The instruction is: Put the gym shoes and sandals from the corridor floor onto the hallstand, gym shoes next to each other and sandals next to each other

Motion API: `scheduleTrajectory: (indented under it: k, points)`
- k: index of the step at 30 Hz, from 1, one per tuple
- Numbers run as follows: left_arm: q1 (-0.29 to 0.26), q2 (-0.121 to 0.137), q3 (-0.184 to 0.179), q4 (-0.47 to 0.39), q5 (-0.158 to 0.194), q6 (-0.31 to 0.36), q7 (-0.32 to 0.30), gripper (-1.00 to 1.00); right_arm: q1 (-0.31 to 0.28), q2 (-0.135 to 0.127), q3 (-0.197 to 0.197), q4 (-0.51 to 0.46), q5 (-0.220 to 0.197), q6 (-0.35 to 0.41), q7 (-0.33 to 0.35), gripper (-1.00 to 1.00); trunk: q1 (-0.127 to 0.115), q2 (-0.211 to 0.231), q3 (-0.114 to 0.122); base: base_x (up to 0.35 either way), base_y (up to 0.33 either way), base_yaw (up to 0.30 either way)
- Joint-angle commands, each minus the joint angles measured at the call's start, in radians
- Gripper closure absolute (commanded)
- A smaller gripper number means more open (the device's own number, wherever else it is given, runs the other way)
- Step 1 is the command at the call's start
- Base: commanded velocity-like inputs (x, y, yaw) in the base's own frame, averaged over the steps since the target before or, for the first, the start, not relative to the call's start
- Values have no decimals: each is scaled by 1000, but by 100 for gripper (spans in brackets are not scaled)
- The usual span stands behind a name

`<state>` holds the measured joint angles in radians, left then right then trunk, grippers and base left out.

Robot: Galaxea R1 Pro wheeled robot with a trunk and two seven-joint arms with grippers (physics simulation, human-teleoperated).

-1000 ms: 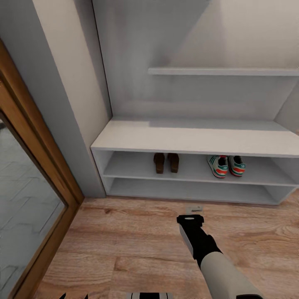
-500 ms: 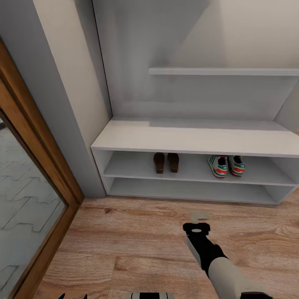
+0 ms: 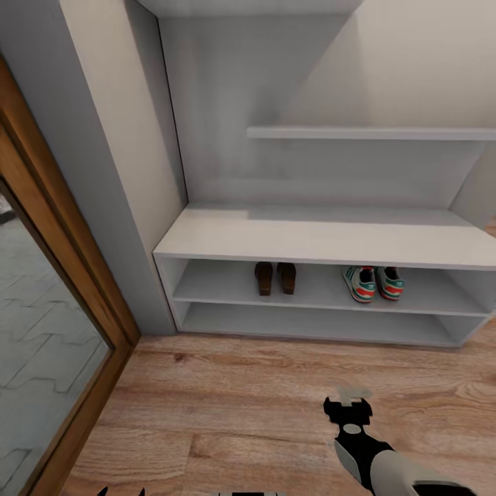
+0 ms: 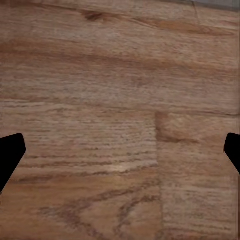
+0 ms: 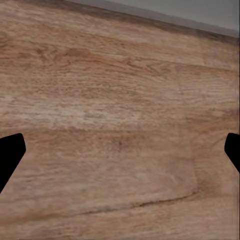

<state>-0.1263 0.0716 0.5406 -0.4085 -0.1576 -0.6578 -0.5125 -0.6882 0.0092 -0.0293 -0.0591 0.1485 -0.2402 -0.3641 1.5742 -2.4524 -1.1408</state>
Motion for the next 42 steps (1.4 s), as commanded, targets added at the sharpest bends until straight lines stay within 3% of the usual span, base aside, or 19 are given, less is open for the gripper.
scheduleTrajectory:
  k: [1, 12, 15, 19, 25, 31, 42]
  points:
    - [-1, 0, 9, 0, -10, -5, -4, -100, 0, -5, -3, 7, 9, -15, -3, -100, -4, 7, 2, 0, 0, 0]
    - [-1, 0, 10, 0, -10, -5, -4, -100, 74, -74, -4, 29, 7, -133, 137, -100, -46, 84, 37, 0, 0, 0]
    - [-1, 0, 10, 0, -10, -5, -4, -100, 88, -85, -4, 30, 7, -151, 154, -100, -58, 105, 46, 0, 0, 0]
    - [-1, 0, 10, 0, -9, -5, -4, -100, 108, -123, -5, 30, 6, -168, 170, -100, -73, 133, 59, 0, 0, 0]
    - [-1, 3, 11, 0, -7, -5, -3, -100, 147, -156, -6, 30, 5, -175, 173, -100, -96, 175, 78, 0, 0, 0]
    - [-1, 3, 12, 0, -7, -6, -3, -100, 163, -164, -6, 31, 5, -216, 174, -100, -119, 217, 96, 0, 0, 0]
    - [-1, 1, 10, 0, -7, -6, -3, -100, 188, -153, -9, 31, 5, -243, 174, -100, -161, 294, 131, 0, 0, 0]
